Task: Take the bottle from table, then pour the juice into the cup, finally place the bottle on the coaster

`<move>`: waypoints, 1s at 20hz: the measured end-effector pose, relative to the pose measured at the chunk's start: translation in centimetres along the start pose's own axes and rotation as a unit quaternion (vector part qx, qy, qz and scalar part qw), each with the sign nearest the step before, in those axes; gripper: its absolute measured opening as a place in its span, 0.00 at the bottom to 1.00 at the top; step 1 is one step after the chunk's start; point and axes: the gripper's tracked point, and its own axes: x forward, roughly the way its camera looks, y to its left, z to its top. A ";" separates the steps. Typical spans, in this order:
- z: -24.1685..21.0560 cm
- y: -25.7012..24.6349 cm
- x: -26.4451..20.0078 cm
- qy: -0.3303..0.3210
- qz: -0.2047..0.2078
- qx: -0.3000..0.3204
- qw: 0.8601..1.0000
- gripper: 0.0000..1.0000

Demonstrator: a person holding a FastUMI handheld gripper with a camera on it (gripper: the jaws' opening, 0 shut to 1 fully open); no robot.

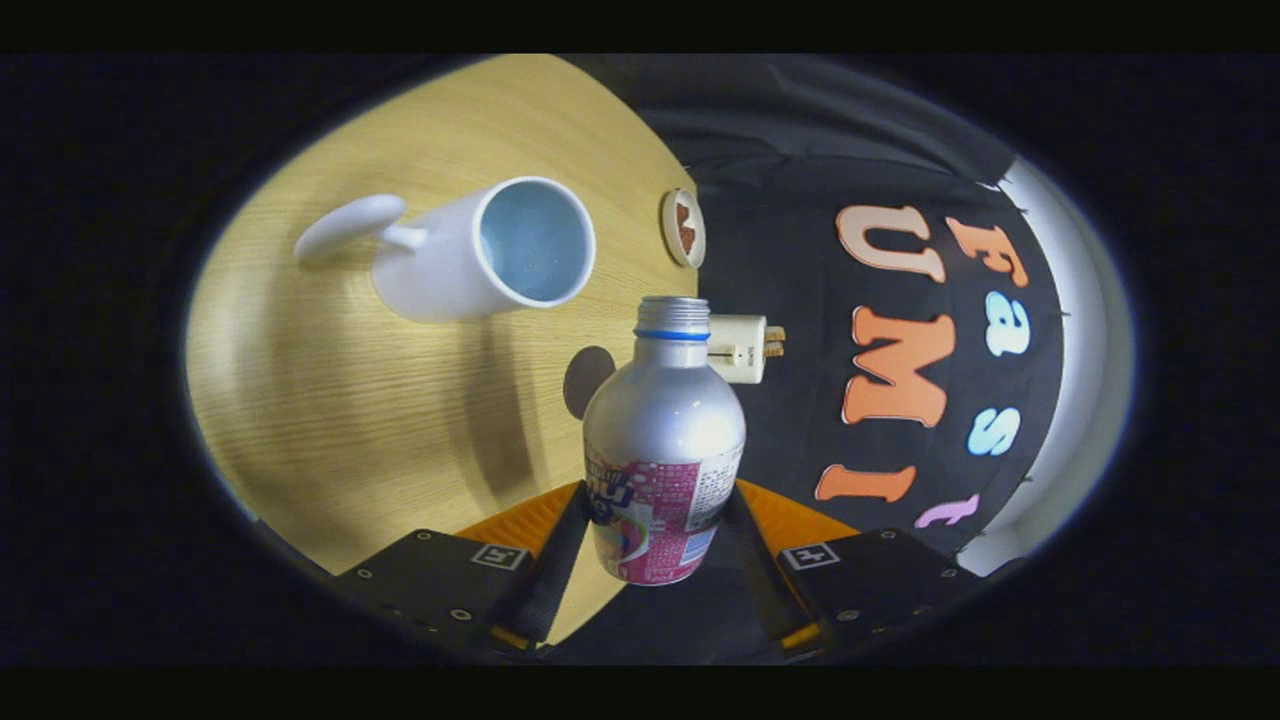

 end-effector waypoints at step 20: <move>-0.8 0.9 1.6 -0.079 0.068 0.496 0.862 0.77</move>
